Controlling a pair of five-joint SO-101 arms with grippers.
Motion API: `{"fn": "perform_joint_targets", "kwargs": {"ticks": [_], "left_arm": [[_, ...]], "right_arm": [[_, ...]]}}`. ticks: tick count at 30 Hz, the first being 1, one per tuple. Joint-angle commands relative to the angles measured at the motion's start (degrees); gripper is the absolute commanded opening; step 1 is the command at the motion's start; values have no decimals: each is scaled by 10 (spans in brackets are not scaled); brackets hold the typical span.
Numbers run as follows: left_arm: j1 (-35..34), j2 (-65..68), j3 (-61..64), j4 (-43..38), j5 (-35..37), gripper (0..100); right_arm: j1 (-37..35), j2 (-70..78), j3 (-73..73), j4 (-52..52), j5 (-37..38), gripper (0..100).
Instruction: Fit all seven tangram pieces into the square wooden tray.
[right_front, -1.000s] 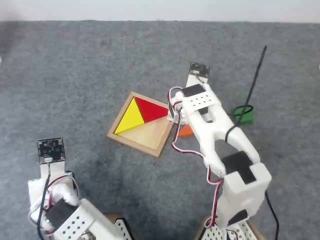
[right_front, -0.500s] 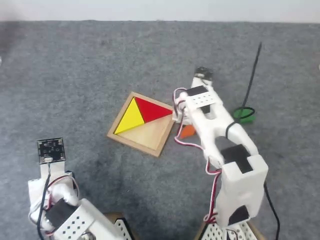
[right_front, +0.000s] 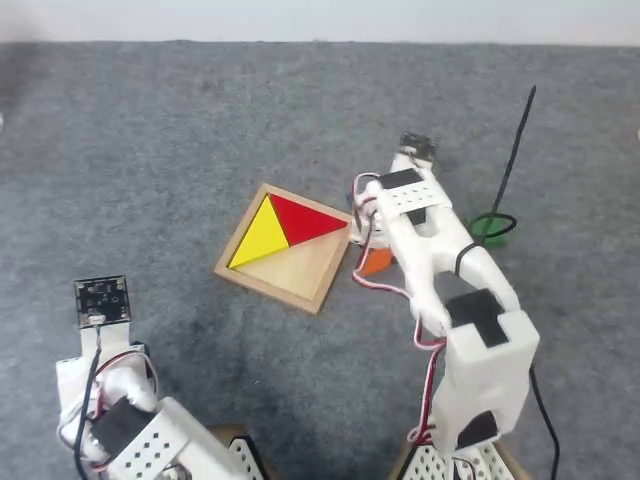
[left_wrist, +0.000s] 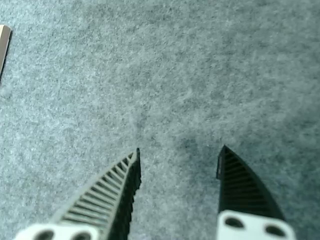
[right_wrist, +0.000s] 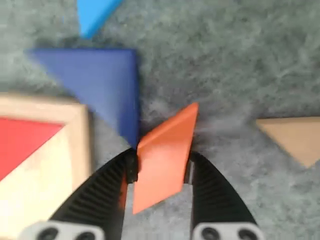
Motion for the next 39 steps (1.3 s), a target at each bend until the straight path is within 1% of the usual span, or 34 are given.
{"fn": "perform_joint_targets", "kwargs": {"ticks": [1, 4, 6, 11, 14, 18, 22, 25, 27, 31, 33, 35, 39], "left_arm": [[2, -8, -7, 3, -6, 240], [2, -8, -7, 3, -6, 240], [2, -8, -7, 3, -6, 240], [2, -8, -7, 3, -6, 240], [2, -8, -7, 3, -6, 240], [2, -8, -7, 3, -6, 240], [2, -8, -7, 3, -6, 240], [2, -8, -7, 3, -6, 240], [2, -8, -7, 3, -6, 240], [2, -8, -7, 3, -6, 240], [2, -8, -7, 3, -6, 240], [2, -8, -7, 3, -6, 240], [2, -8, -7, 3, -6, 240]], "right_arm": [[-58, -99, -20, 13, -5, 58], [-87, -130, -20, 10, -12, 56], [-109, -134, -21, 5, -34, 55], [-160, -118, -20, -43, -76, 54], [-181, -86, -20, -89, -110, 35], [-189, -48, -20, -139, -134, 32], [-188, -37, -18, -133, -160, 32], [-179, -37, -18, -117, -161, 35], [-173, -37, -18, -112, -160, 72], [-166, -33, -18, -82, -160, 193], [-166, -35, -18, -65, -161, 236], [-165, -36, -18, -61, -161, 256], [-157, -37, -21, -63, -162, 257]]}}
